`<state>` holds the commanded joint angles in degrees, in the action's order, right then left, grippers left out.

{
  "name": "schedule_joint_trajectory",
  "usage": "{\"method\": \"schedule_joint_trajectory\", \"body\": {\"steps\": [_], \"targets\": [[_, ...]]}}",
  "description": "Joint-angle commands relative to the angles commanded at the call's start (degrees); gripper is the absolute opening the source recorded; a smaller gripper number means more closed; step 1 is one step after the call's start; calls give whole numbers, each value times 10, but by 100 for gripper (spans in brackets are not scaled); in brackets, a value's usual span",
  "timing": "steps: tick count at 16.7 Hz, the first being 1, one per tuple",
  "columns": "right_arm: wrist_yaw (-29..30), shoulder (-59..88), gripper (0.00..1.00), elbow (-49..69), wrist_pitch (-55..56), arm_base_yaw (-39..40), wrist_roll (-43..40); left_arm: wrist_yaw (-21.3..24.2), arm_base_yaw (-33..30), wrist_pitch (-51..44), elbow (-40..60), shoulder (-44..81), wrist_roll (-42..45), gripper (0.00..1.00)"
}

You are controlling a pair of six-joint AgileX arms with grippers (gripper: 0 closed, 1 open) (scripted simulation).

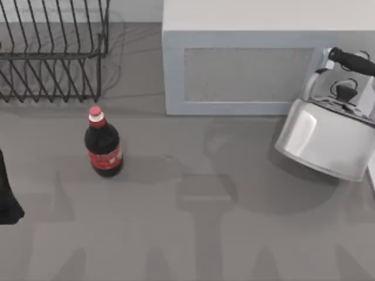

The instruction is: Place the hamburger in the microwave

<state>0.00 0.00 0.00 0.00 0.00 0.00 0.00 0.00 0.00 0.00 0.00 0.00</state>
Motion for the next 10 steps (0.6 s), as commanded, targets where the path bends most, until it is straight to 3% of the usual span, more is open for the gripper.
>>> {"method": "schedule_joint_trajectory", "body": {"steps": [5, 10], "targets": [[1, 37, 100, 25, -29, -15, -37, 0, 0, 0, 0, 0, 0, 100], [1, 204, 100, 120, -149, -69, -219, 0, 0, 0, 0, 0, 0, 100]]}}
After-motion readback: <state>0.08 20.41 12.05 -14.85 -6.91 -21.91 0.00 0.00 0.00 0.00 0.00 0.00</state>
